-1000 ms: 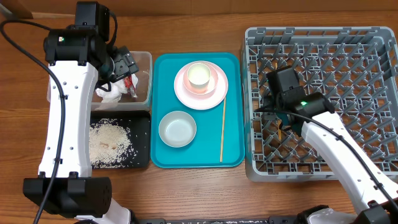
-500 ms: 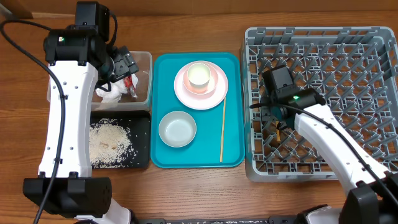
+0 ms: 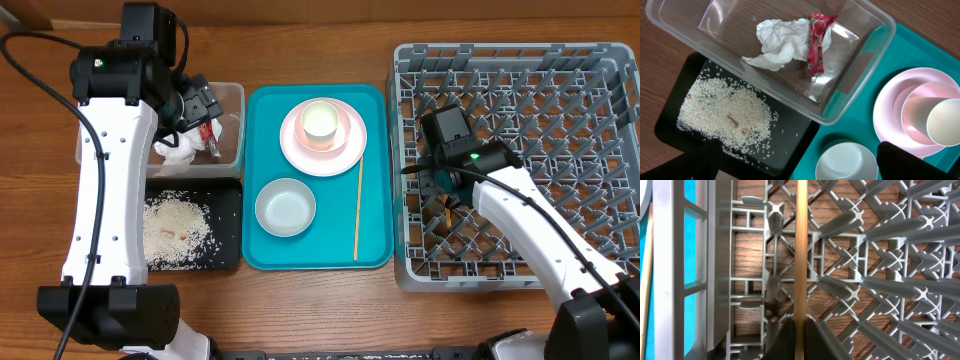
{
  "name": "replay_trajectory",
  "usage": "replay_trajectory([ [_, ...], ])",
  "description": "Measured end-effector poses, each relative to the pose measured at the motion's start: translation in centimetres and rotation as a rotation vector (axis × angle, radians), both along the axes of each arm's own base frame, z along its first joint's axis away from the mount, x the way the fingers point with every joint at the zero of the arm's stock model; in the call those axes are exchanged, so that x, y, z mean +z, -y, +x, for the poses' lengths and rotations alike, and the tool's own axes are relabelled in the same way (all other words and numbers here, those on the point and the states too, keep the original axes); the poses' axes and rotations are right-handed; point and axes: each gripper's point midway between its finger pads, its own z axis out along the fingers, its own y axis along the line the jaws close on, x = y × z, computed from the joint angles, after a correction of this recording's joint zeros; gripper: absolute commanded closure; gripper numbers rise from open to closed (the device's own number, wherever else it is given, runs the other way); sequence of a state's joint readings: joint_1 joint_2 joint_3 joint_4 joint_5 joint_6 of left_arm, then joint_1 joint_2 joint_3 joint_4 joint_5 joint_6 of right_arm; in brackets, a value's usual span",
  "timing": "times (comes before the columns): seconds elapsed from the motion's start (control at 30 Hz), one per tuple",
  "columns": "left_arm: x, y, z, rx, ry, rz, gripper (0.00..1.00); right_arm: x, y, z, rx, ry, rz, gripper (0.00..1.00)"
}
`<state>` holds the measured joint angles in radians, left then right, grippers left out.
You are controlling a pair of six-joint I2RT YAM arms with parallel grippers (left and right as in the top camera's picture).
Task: Sort waste into correct bins and load items into the dishwasher
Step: 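Open the right gripper to release the chopstick in the rack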
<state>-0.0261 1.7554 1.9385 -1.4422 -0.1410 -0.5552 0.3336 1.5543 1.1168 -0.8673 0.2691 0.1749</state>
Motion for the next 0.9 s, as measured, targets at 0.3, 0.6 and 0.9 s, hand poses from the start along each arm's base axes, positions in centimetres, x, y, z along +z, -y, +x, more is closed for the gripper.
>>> replay_trajectory([
  [0.3, 0.0, 0.0, 0.0, 0.0, 0.0, 0.0, 0.0, 0.01, -0.06, 0.04, 0.001, 0.001, 0.003, 0.96],
  [0.6, 0.0, 0.0, 0.0, 0.0, 0.0, 0.0, 0.0, -0.08, -0.34, 0.21, 0.005, 0.004, 0.017, 0.95],
  [0.9, 0.0, 0.01, -0.01, 0.0, 0.0, 0.0, 0.0, -0.53, -0.49, 0.44, 0.009, 0.017, 0.024, 0.85],
])
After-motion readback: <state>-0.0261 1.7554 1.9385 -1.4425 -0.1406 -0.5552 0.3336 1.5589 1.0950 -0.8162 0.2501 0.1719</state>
